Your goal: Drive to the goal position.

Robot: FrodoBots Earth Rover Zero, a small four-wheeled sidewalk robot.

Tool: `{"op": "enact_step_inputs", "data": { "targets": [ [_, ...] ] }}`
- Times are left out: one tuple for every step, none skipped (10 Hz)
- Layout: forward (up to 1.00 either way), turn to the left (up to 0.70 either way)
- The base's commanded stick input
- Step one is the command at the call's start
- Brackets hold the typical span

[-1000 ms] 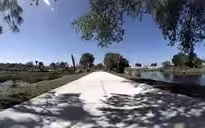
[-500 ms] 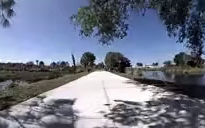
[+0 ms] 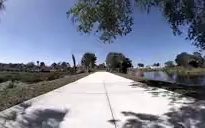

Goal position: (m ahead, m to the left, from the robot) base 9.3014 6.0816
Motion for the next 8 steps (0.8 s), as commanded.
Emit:
{"op": "enact_step_inputs", "data": {
  "targets": [
    [1.0, 0.0],
    [1.0, 0.0],
    [1.0, 0.0],
    [1.0, 0.0],
    [1.0, 0.0],
    [1.0, 0.0],
    [1.0, 0.0],
    [1.0, 0.0]
  ]
}}
